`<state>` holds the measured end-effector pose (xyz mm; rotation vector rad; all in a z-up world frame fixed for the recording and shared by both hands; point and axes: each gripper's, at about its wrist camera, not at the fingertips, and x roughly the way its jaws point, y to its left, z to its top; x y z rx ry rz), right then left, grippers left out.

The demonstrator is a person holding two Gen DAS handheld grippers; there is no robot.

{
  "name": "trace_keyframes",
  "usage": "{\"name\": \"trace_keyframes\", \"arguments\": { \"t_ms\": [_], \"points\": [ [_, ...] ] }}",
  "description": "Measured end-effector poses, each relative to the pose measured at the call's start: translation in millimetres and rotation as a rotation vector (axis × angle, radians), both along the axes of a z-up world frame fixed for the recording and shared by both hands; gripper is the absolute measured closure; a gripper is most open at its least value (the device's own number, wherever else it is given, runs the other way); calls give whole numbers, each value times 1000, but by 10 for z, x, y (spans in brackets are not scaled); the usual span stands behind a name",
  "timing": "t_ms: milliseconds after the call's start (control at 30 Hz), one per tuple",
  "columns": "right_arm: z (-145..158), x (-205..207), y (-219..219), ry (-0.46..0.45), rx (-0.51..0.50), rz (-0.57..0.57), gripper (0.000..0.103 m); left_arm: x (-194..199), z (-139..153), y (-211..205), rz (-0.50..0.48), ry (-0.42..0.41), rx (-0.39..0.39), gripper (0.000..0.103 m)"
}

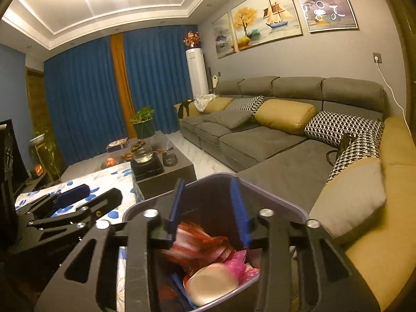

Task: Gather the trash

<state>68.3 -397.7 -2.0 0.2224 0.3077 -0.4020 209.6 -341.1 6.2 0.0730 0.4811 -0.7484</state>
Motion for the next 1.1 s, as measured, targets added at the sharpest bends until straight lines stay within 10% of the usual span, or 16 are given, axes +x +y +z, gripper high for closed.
{"name": "trace_keyframes", "arguments": {
  "t_ms": [367,1100],
  "points": [
    [44,-66,406,46,-77,-38,6,-212,7,719,200,-23,46,6],
    [11,-630,1609,44,-102,-28,5,-1057,67,2017,373,-44,67,6]
  ]
}}
